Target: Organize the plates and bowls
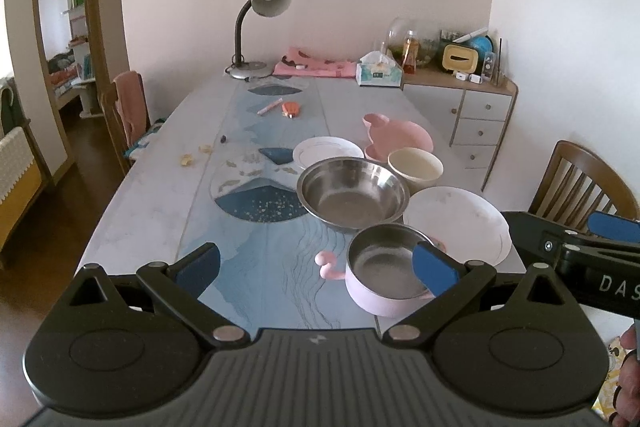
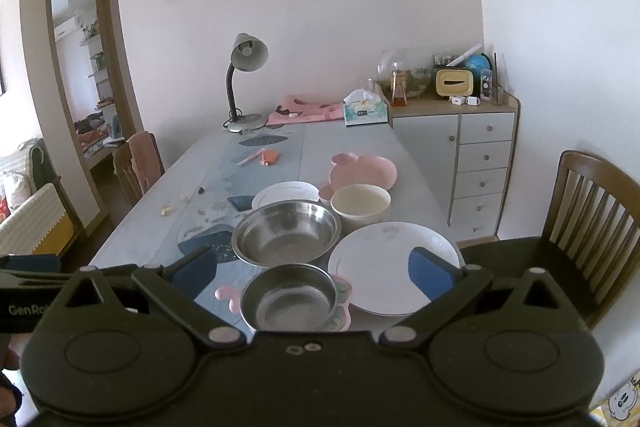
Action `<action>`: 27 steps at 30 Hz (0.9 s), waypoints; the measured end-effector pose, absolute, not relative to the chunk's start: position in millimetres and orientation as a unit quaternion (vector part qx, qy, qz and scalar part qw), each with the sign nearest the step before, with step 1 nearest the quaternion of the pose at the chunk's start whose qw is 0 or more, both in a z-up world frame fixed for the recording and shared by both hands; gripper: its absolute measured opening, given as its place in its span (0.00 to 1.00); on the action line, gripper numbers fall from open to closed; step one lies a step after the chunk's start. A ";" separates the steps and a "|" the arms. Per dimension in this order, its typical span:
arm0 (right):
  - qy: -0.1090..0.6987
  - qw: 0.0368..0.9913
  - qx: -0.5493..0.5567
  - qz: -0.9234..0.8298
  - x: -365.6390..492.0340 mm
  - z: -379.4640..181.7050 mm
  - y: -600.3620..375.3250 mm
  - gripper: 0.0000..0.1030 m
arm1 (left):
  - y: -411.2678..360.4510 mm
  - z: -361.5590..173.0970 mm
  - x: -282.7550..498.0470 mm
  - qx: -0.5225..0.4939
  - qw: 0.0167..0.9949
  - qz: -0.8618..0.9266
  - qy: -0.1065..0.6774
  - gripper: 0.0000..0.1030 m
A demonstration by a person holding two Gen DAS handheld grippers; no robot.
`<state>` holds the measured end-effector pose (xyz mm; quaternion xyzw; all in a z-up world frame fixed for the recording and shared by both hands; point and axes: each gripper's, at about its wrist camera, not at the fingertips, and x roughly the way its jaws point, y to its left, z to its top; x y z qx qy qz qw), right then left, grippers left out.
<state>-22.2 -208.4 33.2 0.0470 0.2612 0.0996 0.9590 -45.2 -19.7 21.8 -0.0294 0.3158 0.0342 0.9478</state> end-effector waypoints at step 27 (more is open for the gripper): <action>0.261 0.962 0.054 0.060 -8.6 29.8 -183.7 1.00 | 11.9 14.2 -14.7 -0.025 0.947 -0.012 0.321 1.00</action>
